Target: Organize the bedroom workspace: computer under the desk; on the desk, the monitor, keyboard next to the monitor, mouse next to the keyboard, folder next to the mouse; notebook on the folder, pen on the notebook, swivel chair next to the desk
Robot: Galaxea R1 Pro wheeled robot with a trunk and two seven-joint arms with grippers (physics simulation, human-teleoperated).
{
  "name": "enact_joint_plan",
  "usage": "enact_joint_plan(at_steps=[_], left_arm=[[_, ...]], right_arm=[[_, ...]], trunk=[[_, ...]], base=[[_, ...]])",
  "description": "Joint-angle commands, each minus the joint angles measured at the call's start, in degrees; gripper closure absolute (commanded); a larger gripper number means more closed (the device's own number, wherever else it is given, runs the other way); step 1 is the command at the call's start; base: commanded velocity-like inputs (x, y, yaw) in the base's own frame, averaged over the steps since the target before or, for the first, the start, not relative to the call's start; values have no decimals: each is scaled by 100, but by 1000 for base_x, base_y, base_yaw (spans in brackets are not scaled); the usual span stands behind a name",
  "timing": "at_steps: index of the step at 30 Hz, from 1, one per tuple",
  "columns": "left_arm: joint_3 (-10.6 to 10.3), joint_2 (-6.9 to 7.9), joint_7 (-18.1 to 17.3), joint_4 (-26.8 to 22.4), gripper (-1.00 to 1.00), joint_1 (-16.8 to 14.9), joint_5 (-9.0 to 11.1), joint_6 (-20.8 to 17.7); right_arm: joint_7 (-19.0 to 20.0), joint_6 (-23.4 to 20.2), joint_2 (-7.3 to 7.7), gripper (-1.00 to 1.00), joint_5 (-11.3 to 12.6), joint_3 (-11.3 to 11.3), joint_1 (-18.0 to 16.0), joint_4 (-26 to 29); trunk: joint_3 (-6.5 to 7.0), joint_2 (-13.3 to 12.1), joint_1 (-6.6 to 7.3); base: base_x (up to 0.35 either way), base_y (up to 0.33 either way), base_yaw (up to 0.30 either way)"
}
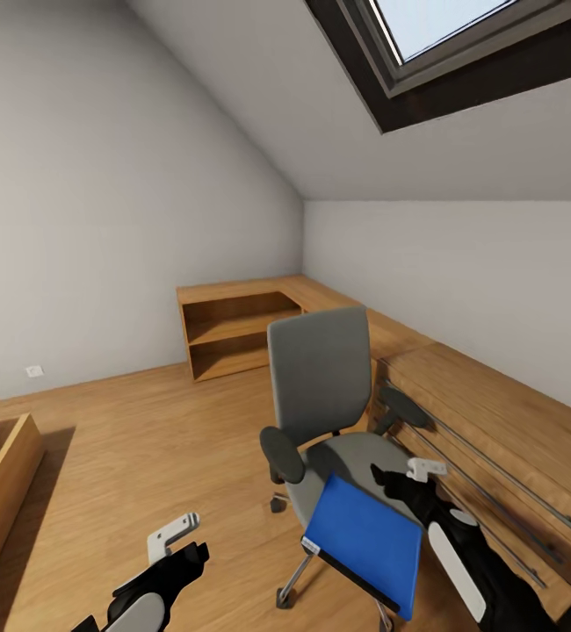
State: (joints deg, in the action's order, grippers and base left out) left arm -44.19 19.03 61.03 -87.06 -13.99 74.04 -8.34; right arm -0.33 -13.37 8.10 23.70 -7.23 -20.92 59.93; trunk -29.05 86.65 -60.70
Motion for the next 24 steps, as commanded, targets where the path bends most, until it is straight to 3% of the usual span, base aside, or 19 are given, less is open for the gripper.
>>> enact_joint_plan(at_steps=[1,8,24], left_arm=[[-7,4,31,-6,-100,-7,0,-46],[-8,4,31,-4,-100,-7,-3,-45],[-16,4,24,-4,-100,-7,-16,-45]], right_arm=[[-12,-80,4,-100,35,-8,52,141],[-70,-380,-6,-100,51,-10,396,798],[-82,-421,-29,-100,122,9,490,1032]], trunk=[[-6,4,0],[-6,4,0],[-6,4,0]], base=[[0,0,0],[0,0,0],[0,0,0]])
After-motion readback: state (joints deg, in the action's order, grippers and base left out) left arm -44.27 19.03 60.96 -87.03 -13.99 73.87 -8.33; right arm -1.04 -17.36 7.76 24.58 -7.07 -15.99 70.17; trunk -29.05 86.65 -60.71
